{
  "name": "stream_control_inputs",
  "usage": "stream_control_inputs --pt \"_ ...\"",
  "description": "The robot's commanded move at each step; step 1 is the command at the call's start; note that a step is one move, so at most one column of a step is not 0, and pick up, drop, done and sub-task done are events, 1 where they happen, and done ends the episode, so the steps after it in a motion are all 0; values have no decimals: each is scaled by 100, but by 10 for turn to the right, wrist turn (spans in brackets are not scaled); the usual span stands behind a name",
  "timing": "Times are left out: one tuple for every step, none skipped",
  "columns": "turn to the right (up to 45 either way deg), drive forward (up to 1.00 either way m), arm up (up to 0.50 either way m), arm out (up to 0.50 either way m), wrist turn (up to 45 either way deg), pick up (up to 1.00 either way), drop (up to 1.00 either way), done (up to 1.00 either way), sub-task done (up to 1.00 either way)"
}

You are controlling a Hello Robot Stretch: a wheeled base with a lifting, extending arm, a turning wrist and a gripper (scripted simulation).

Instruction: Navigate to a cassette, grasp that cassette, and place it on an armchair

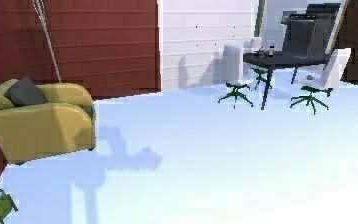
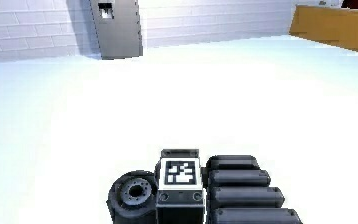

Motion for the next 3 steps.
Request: stream_control_inputs --pt "0 10 0 0 0 0 0 0 0" --pt "-120 0 0 0 0 0 0 0 0" --pt "0 100 0 0 0 0 0 0 0"
